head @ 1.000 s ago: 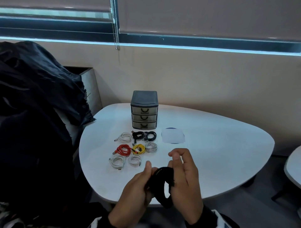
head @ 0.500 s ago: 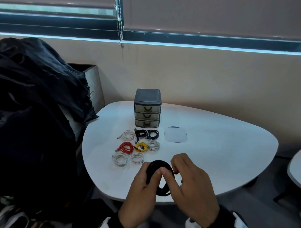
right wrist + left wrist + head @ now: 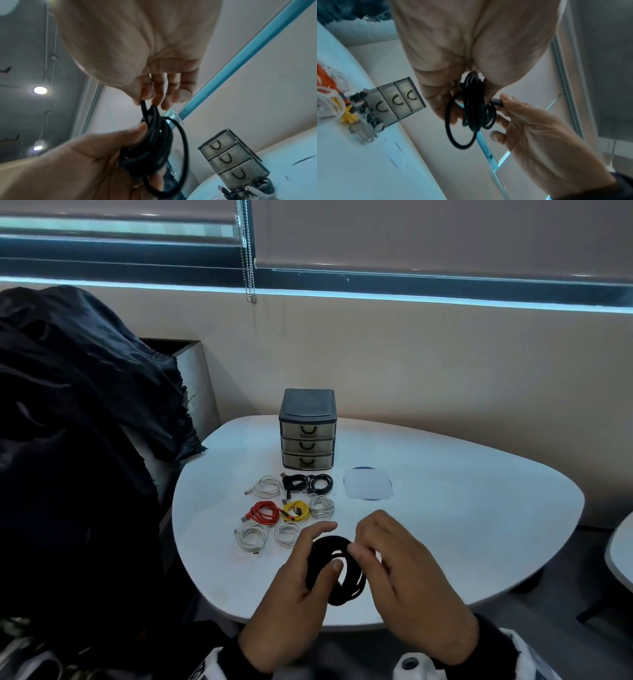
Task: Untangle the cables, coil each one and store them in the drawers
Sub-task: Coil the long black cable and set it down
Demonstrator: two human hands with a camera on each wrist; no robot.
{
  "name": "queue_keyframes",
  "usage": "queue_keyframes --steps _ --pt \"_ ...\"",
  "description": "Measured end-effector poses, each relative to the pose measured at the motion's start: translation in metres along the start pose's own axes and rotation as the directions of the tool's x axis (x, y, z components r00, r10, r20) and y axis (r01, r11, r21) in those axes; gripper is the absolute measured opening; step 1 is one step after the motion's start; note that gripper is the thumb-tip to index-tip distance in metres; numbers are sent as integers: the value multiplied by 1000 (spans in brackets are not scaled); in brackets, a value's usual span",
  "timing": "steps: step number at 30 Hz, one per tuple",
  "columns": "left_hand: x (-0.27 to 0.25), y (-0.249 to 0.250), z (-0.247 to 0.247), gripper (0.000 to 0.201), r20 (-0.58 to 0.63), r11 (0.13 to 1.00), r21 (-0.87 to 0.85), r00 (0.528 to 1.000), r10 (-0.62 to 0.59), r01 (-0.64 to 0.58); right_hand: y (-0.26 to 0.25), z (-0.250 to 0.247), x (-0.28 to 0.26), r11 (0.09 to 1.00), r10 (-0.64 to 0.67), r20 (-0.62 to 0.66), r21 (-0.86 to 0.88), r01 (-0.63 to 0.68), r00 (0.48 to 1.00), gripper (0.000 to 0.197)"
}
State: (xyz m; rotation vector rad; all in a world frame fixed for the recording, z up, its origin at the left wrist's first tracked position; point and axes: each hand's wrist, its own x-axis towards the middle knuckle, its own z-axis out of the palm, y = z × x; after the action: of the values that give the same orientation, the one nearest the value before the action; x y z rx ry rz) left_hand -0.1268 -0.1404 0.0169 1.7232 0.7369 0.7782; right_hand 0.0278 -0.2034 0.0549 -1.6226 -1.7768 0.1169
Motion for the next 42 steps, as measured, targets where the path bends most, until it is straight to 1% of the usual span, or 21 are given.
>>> queue_keyframes --steps 2,4,6,8,9,11,12,14,16,17,18,20,21,22,25,27,30,33,36,39,42 --pt "2 -4 -2 46 13 990 135 999 31 -32 0 -9 1 996 3 -30 88 0 1000 24" --pt "2 -7 -4 42 45 983 181 999 31 -38 0 -16 0 991 -6 -48 131 12 999 24" --pt "1 -8 -6 35 89 991 135 996 -3 -9 3 -20 -3 985 2 -63 173 9 998 25" --pt "3 -7 -7 33 118 998 27 991 -61 58 10 -20 -6 982 68 -78 181 -53 995 28" --pt "3 -7 -7 32 136 994 -46 987 -91 98 16 -17 -7 982 111 -79 165 -97 991 28" --pt "4 -7 -6 30 159 981 -136 980 -119 141 28 -8 -13 987 149 -67 69 -145 987 19" --pt "4 -7 -6 29 153 980 -137 981 -121 142 30 -2 -18 990 141 -45 5 -141 989 15" --pt "6 -9 -4 25 124 987 -105 986 -107 121 31 10 -26 992 118 45 -39 -117 992 23" --pt "6 -8 -3 23 110 991 -92 990 -88 98 27 16 -29 981 168 101 82 -176 981 24" --pt "6 -8 -2 22 115 991 -96 990 -79 90 24 16 -28 949 222 122 202 -243 967 22" --pt "5 -7 -1 22 123 991 -102 990 -73 86 21 14 -26 883 280 169 341 -322 945 22" --pt "4 -4 -1 20 131 991 -113 990 -57 72 16 10 -22 687 323 337 559 -464 885 24" --pt "4 -3 -1 19 130 991 -119 990 -47 63 12 9 -20 623 304 407 599 -503 861 31" --pt "4 -2 0 19 128 990 -127 991 -37 53 8 9 -20 617 280 433 602 -507 856 35" --pt "6 -1 5 23 60 993 -112 998 -26 32 -6 16 -18 756 282 367 485 -441 887 28" --pt "5 0 10 28 -3 997 -83 1000 -1 0 -14 21 -19 806 287 298 438 -398 910 29" --pt "3 -2 13 25 -88 997 13 993 77 -76 -19 26 -20 802 300 254 456 -387 920 28" --pt "3 -7 12 13 -160 995 75 984 79 -68 -18 29 -20 761 333 233 506 -407 914 27" --pt "2 -9 10 9 -157 998 65 987 31 -21 -15 36 -22 770 351 217 487 -413 911 25" --pt "1 -12 5 15 -131 997 82 991 1 9 -11 42 -23 829 333 210 400 -391 919 19" --pt "0 -15 0 19 -68 992 119 997 -22 30 -3 38 -20 893 289 172 307 -330 942 26"
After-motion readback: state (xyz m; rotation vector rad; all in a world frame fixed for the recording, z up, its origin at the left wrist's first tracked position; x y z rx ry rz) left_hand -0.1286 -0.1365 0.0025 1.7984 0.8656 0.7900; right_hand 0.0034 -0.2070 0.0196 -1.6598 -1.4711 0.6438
